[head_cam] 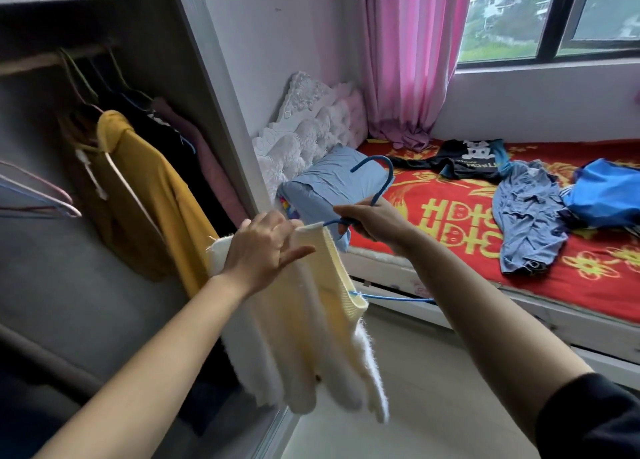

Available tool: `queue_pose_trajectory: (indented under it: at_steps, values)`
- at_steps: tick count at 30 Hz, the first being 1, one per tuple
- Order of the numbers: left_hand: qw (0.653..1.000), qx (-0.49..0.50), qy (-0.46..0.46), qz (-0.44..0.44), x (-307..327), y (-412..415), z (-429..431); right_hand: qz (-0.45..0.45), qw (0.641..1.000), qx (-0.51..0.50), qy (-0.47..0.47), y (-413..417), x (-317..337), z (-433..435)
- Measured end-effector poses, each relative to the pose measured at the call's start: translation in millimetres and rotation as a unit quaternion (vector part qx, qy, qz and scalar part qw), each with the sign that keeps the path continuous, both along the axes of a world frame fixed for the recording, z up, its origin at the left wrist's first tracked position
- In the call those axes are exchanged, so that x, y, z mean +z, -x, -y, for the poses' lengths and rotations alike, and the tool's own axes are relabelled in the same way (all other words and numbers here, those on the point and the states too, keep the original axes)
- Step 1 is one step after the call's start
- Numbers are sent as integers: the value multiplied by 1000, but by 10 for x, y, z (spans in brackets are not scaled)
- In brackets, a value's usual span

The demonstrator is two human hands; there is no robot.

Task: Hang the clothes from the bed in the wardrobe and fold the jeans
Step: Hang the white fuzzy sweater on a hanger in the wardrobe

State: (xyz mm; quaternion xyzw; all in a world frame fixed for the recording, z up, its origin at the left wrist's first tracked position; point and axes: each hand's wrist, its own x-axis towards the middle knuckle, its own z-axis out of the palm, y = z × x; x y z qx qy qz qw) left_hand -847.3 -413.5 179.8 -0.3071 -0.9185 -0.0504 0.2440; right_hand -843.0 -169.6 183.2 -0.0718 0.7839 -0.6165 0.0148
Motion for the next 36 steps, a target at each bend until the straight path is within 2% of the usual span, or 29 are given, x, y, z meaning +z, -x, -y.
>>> queue_pose_trajectory:
  at_steps: [3,6,9,14,17,19,21,24,26,31,34,36]
  values:
    - [995,-54,-67,47,-70,-21,-97,-7,1000,6,-15,-30,-12,-47]
    - [972,-101,-177,121,-144,-25,-142,-12,1000,0,-26,-33,-26,-51]
    - [962,-113,-218,119,-186,-60,-226,-39,998,-35,-40,-75,-91,-32]
    - [964,-58,-232,114,-209,-145,-590,-80,992,-72,-72,-127,-187,264]
    - [964,-28,-243,105,-310,-109,-528,-74,994,-81,-30,-199,-175,227]
    - [961,-9,-263,89,-368,-95,-440,-105,987,-98,-70,-275,-268,143]
    - [957,3,-283,70,-372,-57,-366,-201,954,-172,-140,-376,-480,35]
    - [954,9,-296,42,-277,27,-265,-356,868,-263,-227,-561,-909,-120]
    - [959,3,-282,36,-200,52,-262,-394,834,-250,-296,-635,-1122,-158]
    - [961,16,-277,20,-25,117,-249,-371,779,-180,-473,-691,-1386,-31]
    - [957,18,-290,12,67,144,-200,-371,791,-95,-478,-736,-1454,101]
    - [958,16,-286,11,109,128,-201,-363,826,-9,-431,-760,-1404,238]
